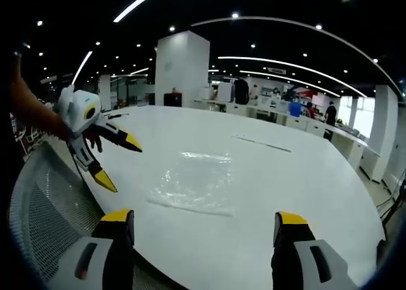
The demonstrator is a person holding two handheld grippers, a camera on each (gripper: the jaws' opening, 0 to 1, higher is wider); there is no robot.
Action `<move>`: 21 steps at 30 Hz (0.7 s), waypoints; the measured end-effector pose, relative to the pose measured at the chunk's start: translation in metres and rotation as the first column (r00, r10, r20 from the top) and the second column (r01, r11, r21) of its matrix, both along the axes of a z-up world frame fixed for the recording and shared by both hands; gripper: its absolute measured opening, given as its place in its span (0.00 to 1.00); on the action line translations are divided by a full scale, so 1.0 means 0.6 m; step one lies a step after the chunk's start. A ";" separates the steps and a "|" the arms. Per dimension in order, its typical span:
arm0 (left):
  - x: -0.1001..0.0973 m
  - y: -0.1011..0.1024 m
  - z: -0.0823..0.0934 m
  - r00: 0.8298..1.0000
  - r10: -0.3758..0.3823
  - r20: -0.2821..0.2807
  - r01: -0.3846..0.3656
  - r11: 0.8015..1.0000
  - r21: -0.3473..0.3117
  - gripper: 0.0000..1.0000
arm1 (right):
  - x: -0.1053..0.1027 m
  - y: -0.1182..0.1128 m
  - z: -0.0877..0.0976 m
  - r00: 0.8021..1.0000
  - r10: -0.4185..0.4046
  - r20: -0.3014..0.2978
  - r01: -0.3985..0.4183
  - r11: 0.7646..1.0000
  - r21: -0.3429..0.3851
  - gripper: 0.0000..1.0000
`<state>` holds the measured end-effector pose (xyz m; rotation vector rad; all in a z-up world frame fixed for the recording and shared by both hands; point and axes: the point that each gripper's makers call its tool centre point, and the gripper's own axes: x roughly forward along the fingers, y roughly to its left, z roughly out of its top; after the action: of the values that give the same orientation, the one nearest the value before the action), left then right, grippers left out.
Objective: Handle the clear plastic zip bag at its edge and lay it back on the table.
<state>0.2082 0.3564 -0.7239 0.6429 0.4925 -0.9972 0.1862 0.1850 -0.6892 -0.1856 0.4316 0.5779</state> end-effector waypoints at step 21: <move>-0.004 -0.042 -0.021 0.996 -0.081 -0.033 0.083 0.995 0.052 0.40 | 0.000 0.000 0.004 1.000 -0.012 0.001 0.012 1.000 0.004 0.89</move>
<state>0.2059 0.3312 -0.7365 0.7013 0.5245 -1.0752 0.1861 0.1849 -0.6870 -0.1794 0.4306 0.5664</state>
